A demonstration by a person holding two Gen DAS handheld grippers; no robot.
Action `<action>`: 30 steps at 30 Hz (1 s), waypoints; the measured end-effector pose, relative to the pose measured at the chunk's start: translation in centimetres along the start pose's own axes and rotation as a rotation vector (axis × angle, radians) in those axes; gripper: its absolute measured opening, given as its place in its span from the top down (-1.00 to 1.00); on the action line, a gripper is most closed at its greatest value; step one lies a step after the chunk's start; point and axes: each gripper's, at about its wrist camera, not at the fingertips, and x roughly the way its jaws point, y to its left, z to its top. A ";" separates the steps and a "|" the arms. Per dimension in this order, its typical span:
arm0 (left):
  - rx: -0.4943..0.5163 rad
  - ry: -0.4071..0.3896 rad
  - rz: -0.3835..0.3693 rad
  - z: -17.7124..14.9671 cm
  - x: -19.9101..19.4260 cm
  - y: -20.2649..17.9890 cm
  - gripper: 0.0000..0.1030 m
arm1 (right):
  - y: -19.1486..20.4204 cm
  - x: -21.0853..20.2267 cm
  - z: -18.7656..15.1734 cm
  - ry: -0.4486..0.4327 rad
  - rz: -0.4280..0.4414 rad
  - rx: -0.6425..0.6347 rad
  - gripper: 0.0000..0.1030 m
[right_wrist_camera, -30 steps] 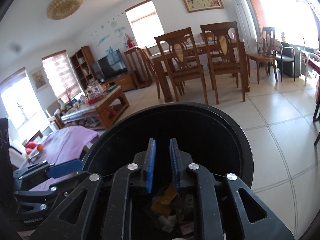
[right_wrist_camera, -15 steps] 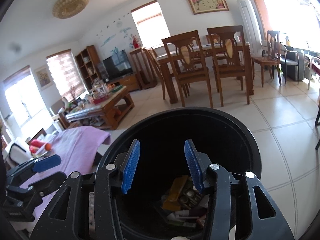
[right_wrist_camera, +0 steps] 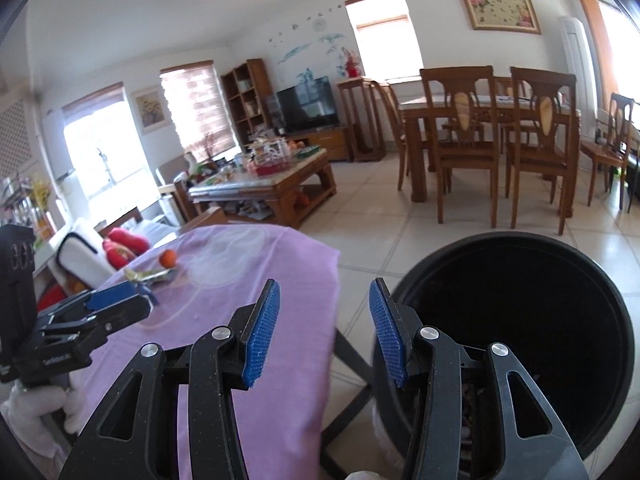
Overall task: Collect trash
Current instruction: 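Grasp the paper wrapper with the left tool while the right tool grasps the blue tube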
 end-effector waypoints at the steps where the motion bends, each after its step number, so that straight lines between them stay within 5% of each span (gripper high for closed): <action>1: 0.004 -0.008 0.024 0.0 -0.4 1.3 -0.46 | 1.2 0.6 0.2 0.011 0.026 -0.009 0.08; 4: 0.009 -0.003 0.100 0.0 -1.4 6.0 -0.46 | 5.0 2.9 0.8 0.057 0.105 -0.044 0.08; 9: 0.103 0.114 0.221 -0.1 -0.5 13.4 -0.46 | 12.4 7.1 1.5 0.144 0.184 -0.177 0.09; 15: 0.255 0.186 0.285 0.5 2.3 18.5 -0.44 | 19.8 12.8 2.5 0.245 0.275 -0.285 0.24; 25: 0.567 0.274 0.140 -0.7 5.2 18.8 -0.44 | 25.8 22.3 2.7 0.447 0.370 -0.403 0.33; 30: 0.503 0.301 0.109 -0.8 5.8 20.7 -0.22 | 27.3 25.2 2.5 0.509 0.382 -0.454 0.33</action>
